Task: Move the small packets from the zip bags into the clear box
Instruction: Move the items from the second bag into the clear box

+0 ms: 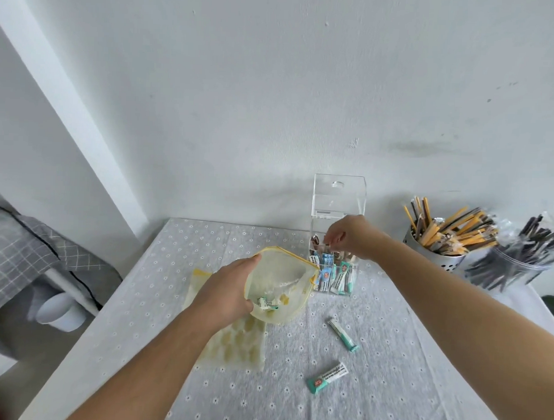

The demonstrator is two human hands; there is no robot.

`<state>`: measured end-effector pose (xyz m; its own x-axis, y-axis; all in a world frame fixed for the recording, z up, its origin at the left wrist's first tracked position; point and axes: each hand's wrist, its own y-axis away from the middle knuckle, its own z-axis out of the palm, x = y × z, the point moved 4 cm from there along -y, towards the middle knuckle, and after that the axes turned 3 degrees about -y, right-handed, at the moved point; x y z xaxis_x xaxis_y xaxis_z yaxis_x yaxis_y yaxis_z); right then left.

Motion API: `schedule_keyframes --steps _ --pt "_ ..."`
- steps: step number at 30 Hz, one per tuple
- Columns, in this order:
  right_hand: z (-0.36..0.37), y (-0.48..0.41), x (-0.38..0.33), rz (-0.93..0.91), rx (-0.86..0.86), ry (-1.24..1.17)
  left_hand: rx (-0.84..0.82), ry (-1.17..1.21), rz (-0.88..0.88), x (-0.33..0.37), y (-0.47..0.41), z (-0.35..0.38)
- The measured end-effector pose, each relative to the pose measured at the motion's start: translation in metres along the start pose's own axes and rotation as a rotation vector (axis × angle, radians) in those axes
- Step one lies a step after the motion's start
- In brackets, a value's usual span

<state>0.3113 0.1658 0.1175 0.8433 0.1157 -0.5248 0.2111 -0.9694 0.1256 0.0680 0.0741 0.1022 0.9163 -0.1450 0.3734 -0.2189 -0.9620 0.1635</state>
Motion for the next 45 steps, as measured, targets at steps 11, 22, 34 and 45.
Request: schedule_keyframes --steps 11,22,34,45 --pt "0.059 0.051 -0.086 -0.163 -0.117 -0.333 0.029 0.09 0.002 0.006 0.007 -0.001" --pt "0.176 0.005 -0.053 0.08 -0.385 0.144 0.05 0.08 0.115 0.004 0.025 0.017" --pt "0.209 -0.017 -0.058 0.134 -0.408 0.189 0.045 0.139 0.119 -0.006 0.027 0.016" --pt "0.21 -0.014 -0.044 0.196 -0.357 0.266 0.032 0.096 0.125 -0.005 0.026 0.016"
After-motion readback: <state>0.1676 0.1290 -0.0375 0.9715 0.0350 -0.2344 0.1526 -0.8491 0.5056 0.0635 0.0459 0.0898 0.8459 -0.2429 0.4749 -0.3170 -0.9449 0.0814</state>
